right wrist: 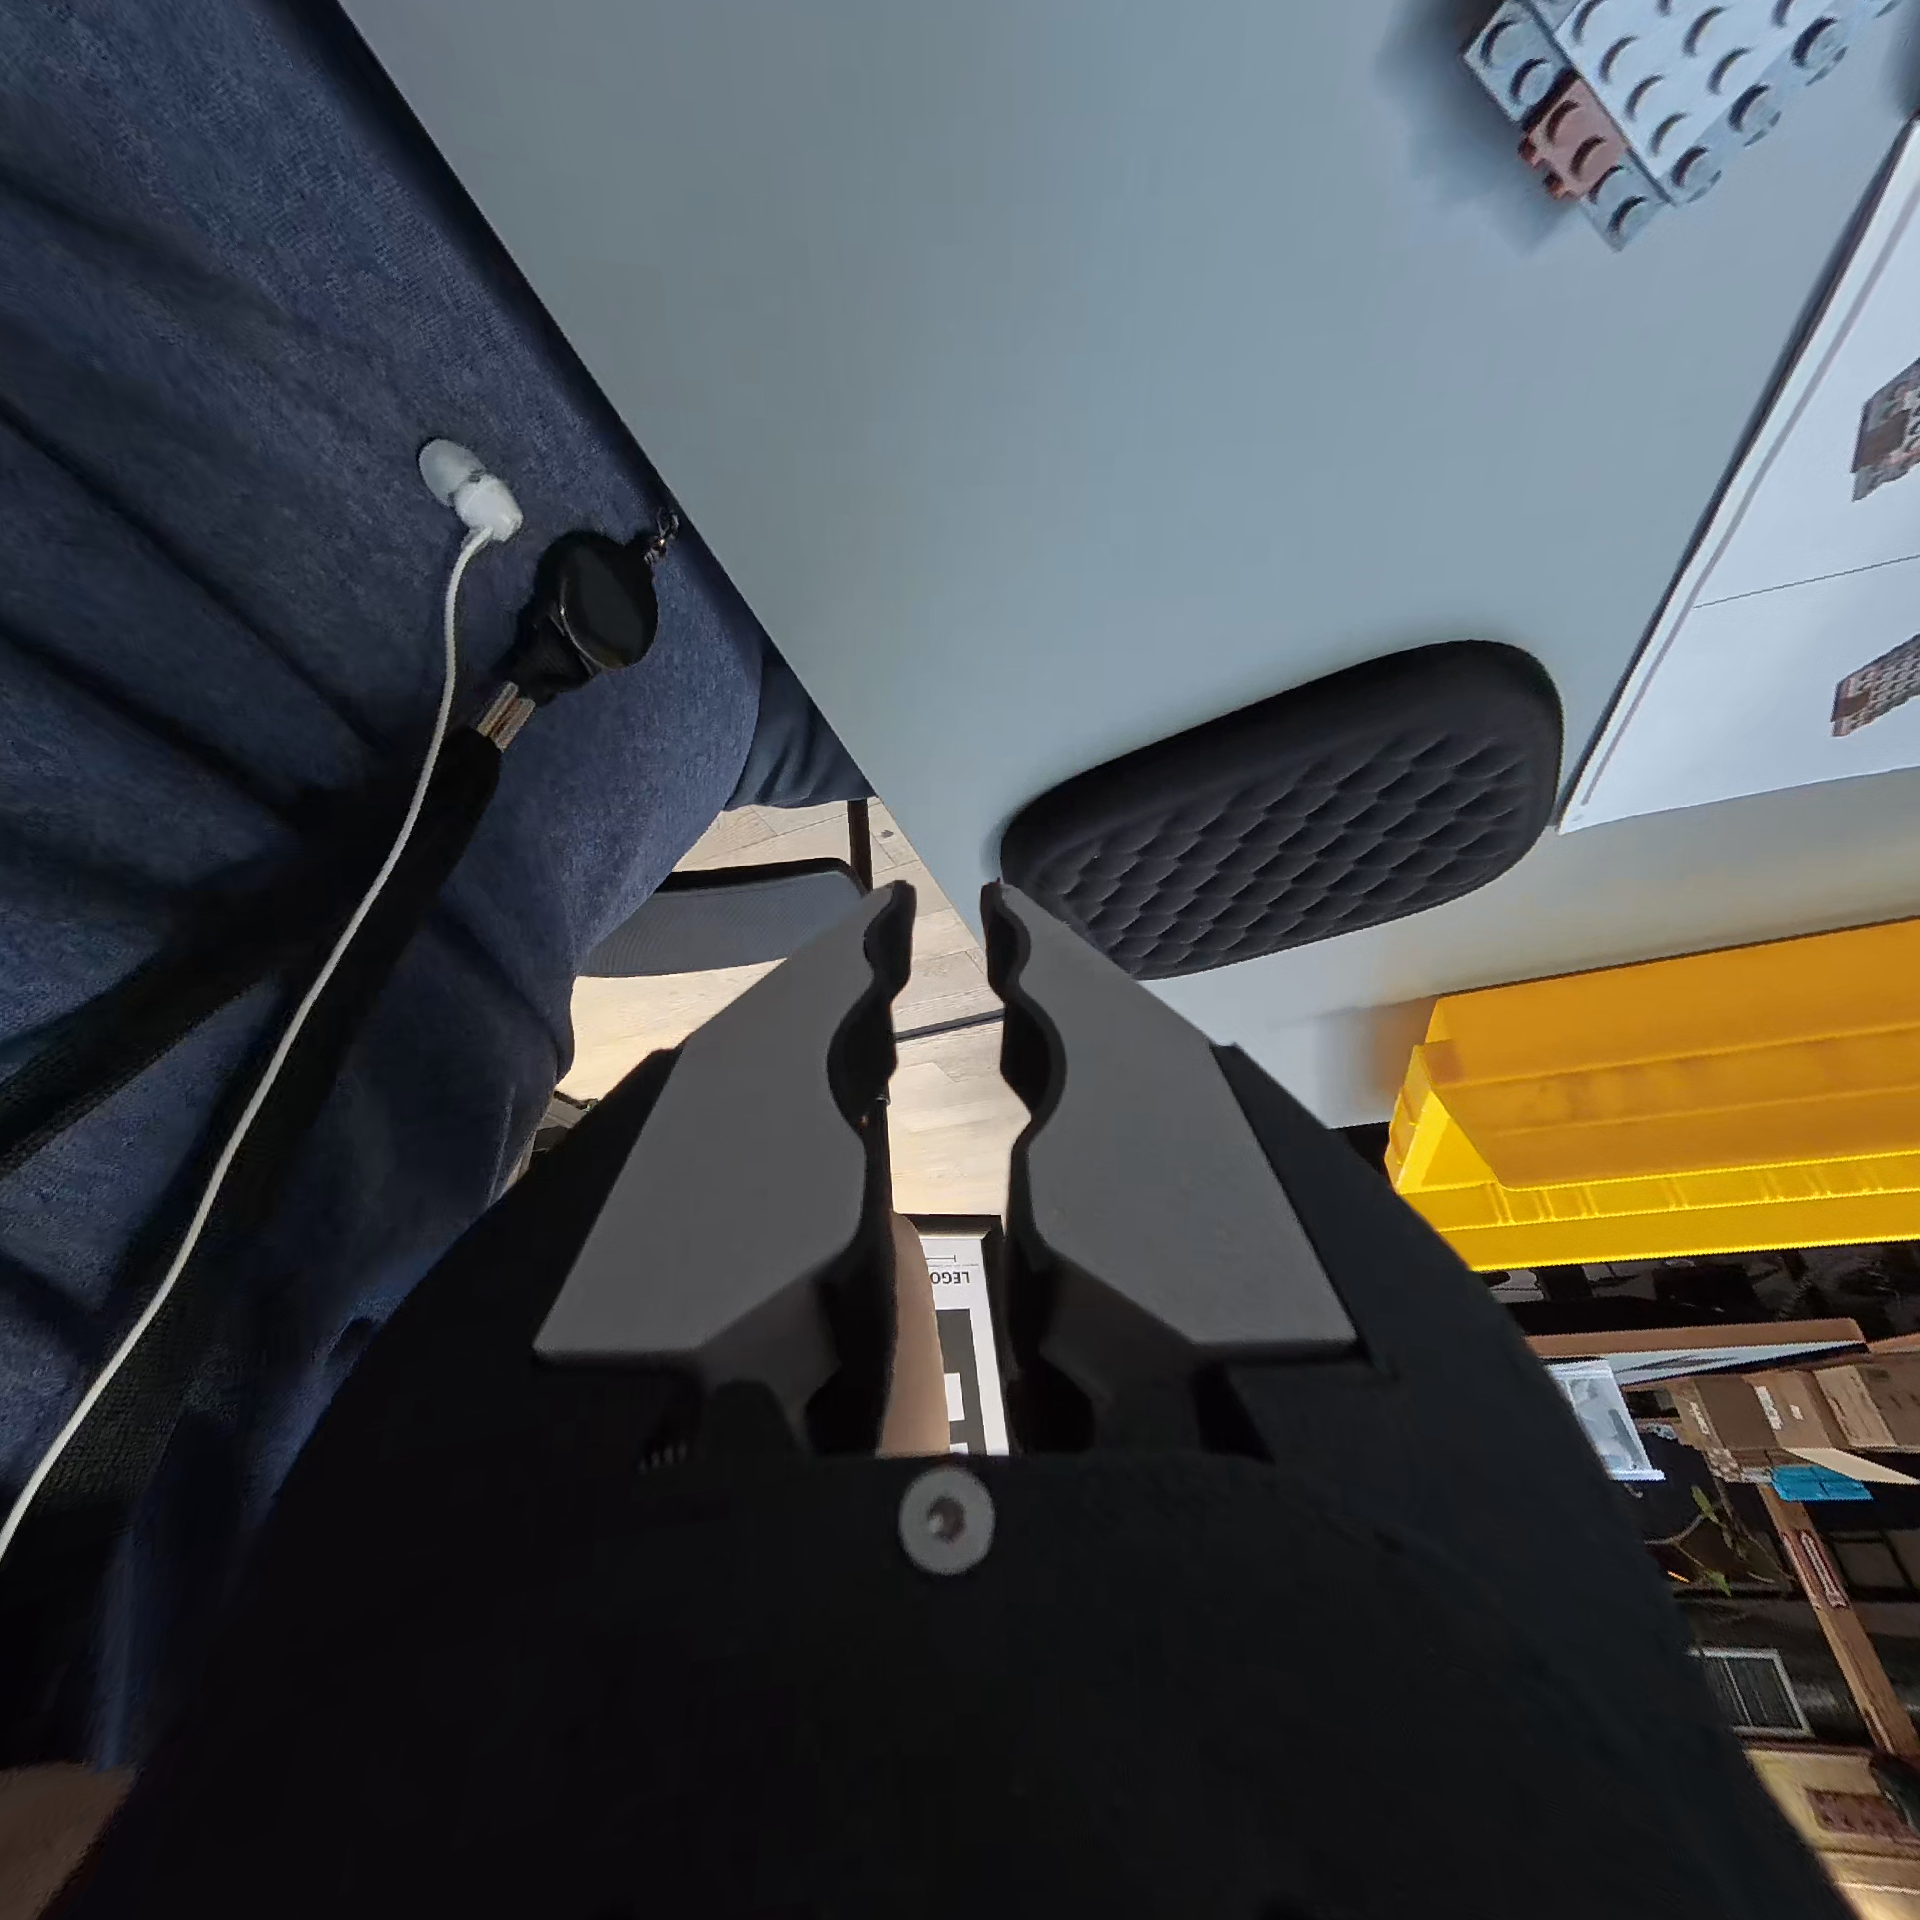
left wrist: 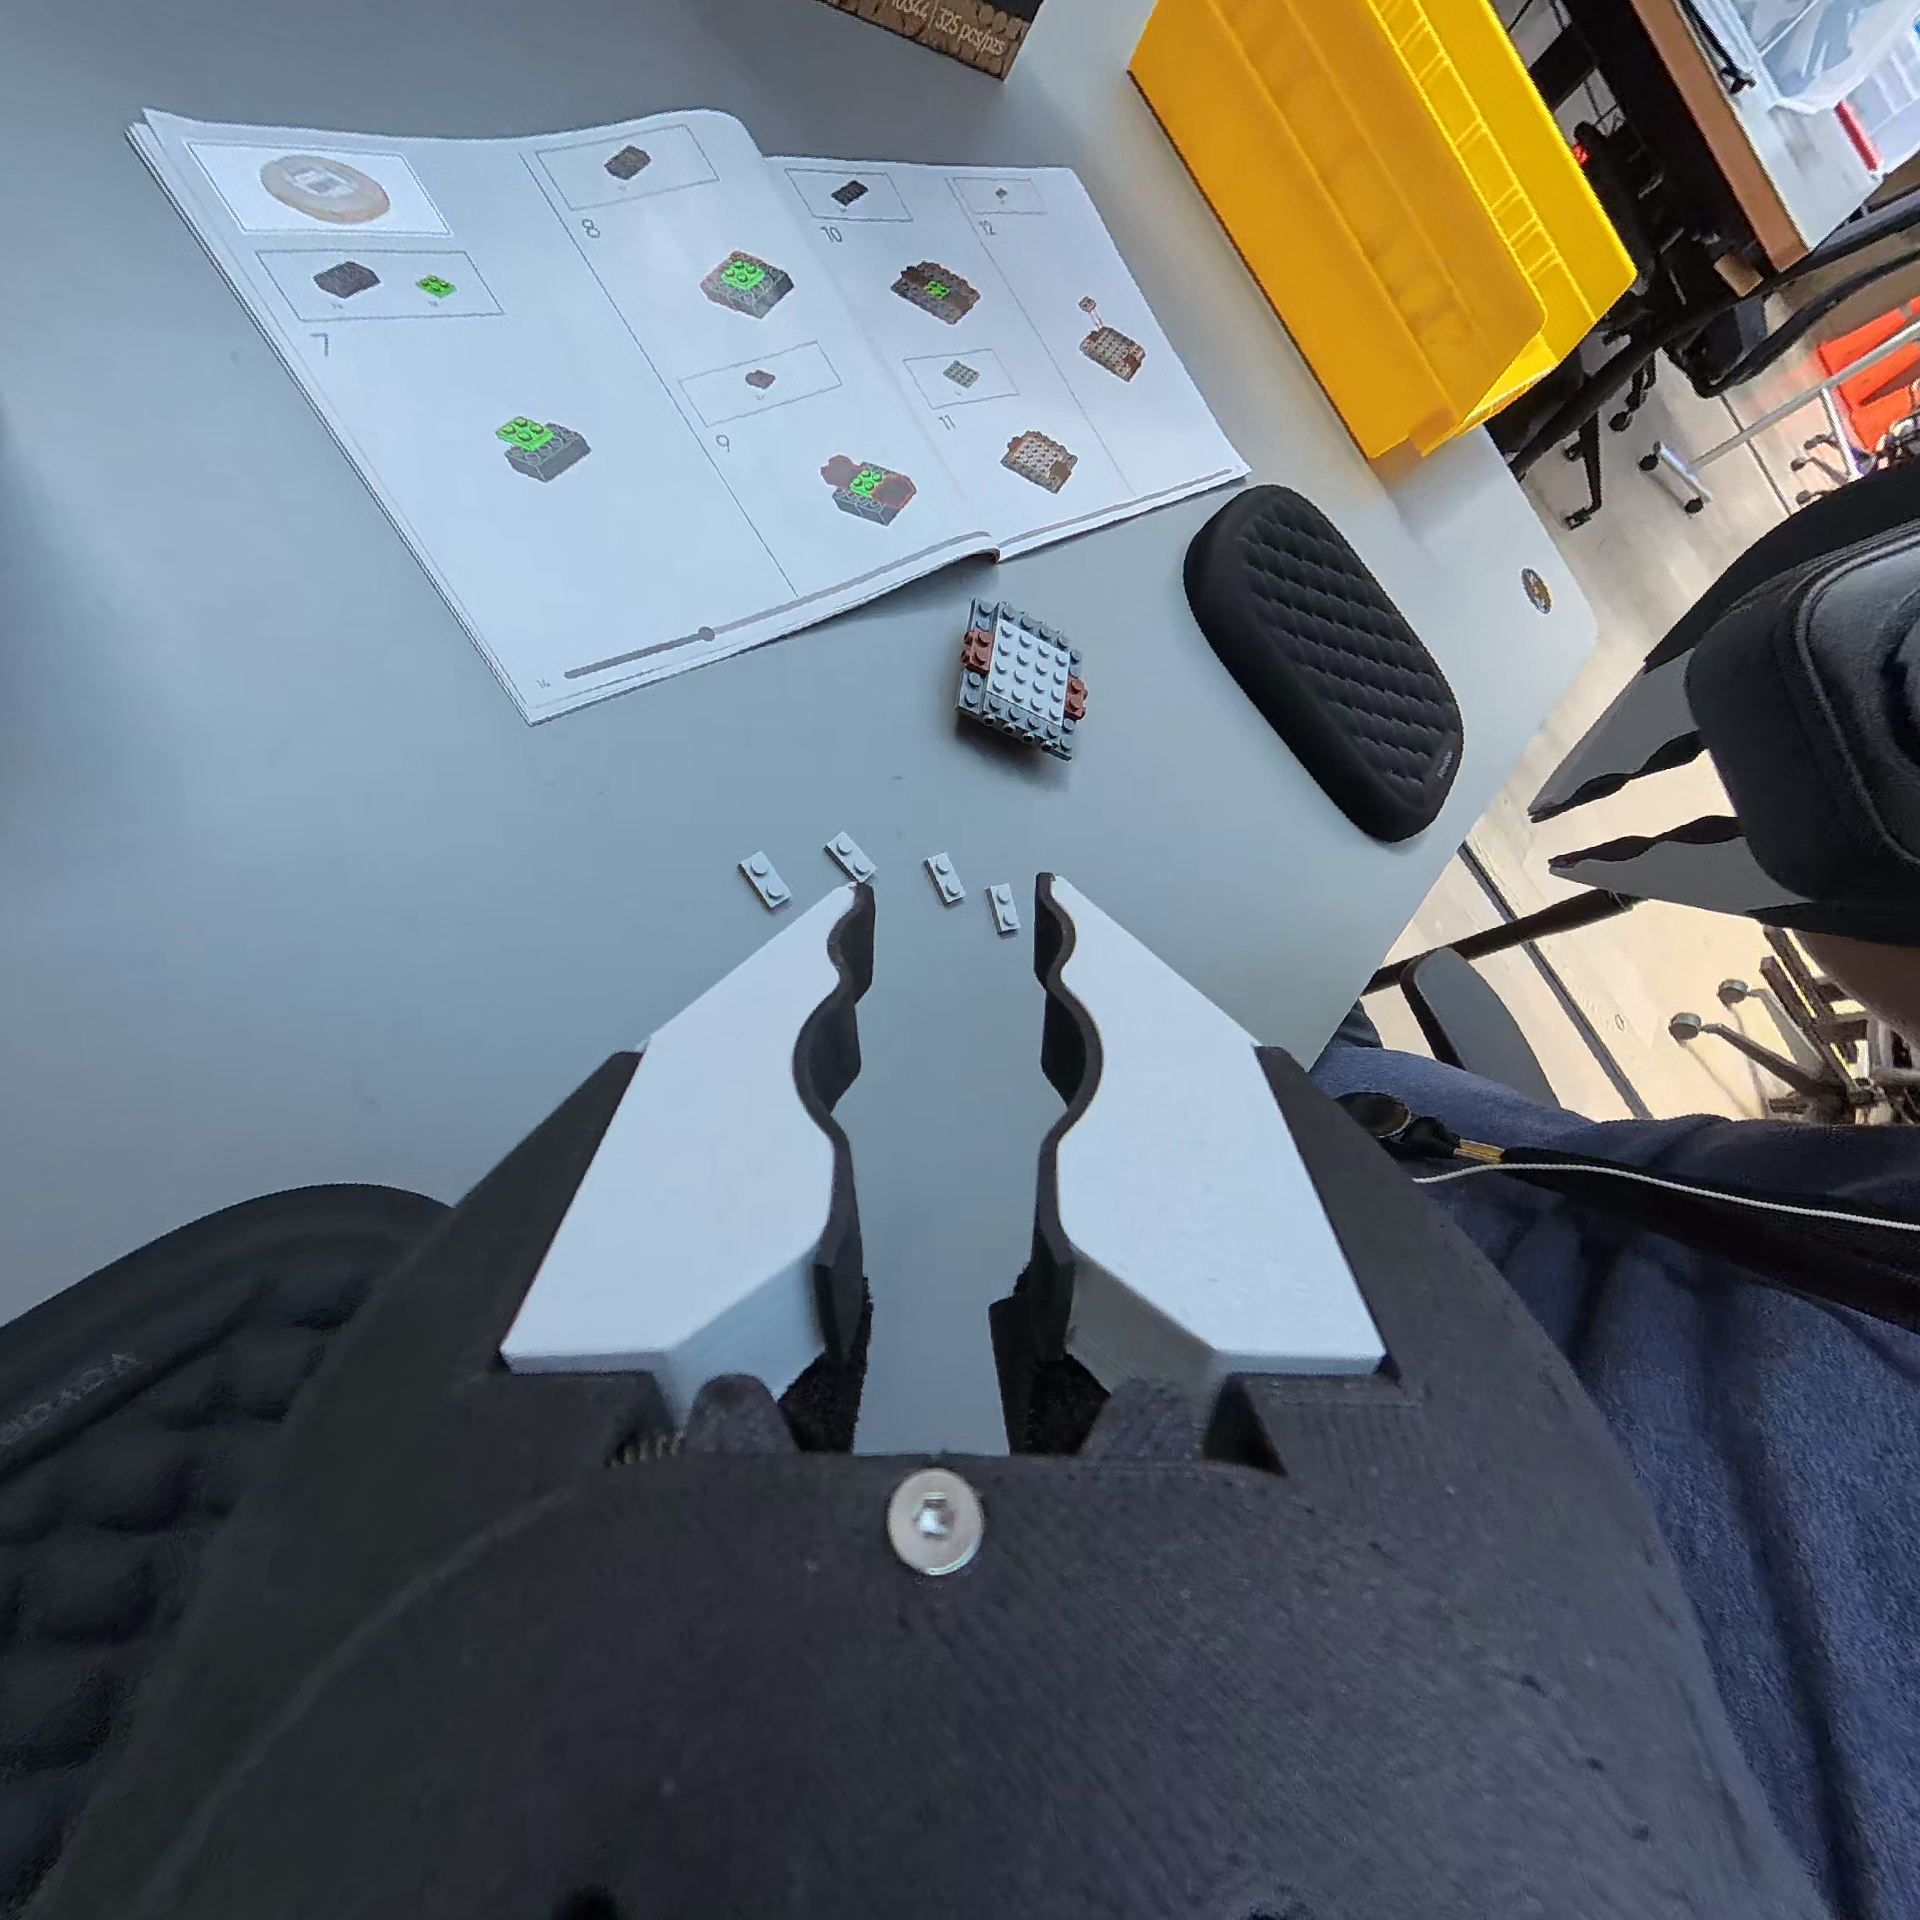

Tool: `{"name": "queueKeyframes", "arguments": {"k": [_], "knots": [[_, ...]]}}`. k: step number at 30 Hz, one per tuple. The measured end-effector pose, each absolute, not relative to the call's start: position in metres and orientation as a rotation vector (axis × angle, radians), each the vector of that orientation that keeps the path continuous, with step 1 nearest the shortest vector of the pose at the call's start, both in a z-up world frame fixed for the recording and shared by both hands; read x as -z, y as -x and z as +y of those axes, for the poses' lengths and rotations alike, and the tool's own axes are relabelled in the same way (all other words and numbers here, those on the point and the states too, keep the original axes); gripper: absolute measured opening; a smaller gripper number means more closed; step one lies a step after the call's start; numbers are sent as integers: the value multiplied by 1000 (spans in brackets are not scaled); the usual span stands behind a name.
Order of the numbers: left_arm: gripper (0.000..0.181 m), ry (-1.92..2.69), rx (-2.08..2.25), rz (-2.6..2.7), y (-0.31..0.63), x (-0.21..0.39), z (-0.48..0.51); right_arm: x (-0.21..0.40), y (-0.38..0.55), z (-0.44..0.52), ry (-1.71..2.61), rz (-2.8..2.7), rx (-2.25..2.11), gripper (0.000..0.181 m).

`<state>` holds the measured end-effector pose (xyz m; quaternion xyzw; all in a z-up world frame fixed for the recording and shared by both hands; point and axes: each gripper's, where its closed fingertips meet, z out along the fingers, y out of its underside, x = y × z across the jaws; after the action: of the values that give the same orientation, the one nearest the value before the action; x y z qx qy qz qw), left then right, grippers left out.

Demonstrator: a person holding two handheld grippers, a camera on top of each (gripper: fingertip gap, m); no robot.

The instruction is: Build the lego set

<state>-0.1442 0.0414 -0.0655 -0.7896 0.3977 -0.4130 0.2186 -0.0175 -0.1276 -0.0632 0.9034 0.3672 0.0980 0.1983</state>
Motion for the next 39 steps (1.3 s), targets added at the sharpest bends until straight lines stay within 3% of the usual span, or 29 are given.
{"name": "queueKeyframes", "arguments": {"k": [1, 5, 9, 12, 14, 21, 29, 39], "knots": [[30, 2189, 1124, 1076, 143, 67, 42, 64, 14, -122, -2557, 1022, -300, 13], [42, 2215, 875, 987, 145, 84, 53, 91, 0, -87, -2873, 1080, -236, 14], [71, 2173, 417, 872, 158, 92, 83, 111, -40, -27, -3508, 760, -105, 21], [90, 2105, 126, 835, 164, 88, 95, 104, -79, -8, -3839, 555, -270, 38], [95, 2071, 39, 839, 159, 85, 95, 101, -98, -9, -3884, 541, -510, 64], [117, 1954, -247, 855, 156, 66, 99, 93, -126, -11, -3995, 302, -777, 105], [126, 1815, -543, 902, 175, 49, 106, 85, -137, -11, -4007, 193, -1021, 123], [131, 1708, -769, 972, 194, 38, 123, 107, -133, -9, -4011, 223, -848, 123]]}}
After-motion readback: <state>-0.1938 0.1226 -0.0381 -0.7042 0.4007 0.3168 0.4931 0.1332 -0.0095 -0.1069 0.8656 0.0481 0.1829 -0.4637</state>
